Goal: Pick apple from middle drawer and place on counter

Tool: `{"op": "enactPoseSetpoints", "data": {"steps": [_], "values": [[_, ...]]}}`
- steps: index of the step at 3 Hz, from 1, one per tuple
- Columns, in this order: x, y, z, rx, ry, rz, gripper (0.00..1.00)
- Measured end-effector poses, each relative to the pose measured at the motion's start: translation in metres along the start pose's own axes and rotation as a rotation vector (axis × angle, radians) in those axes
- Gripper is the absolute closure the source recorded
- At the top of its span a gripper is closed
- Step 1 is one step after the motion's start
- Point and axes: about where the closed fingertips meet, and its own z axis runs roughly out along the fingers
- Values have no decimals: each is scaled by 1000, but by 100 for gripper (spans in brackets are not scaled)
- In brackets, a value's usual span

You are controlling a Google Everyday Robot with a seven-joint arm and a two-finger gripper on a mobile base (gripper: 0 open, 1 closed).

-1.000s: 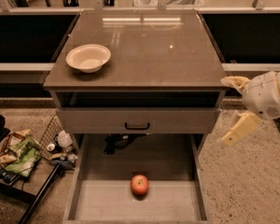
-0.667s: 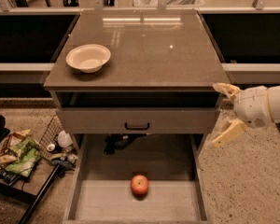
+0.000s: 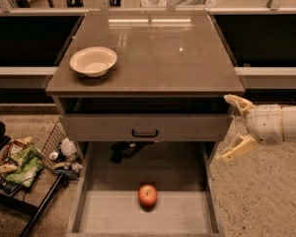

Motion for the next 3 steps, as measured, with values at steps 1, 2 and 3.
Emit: {"op": "enactPoseSetpoints", "data": {"steps": [1,2,3], "values": [[20,15,24,-1,28,23,0],[58,49,74,-38,19,72,0],[100,82,135,-92,-43,140,0]]}}
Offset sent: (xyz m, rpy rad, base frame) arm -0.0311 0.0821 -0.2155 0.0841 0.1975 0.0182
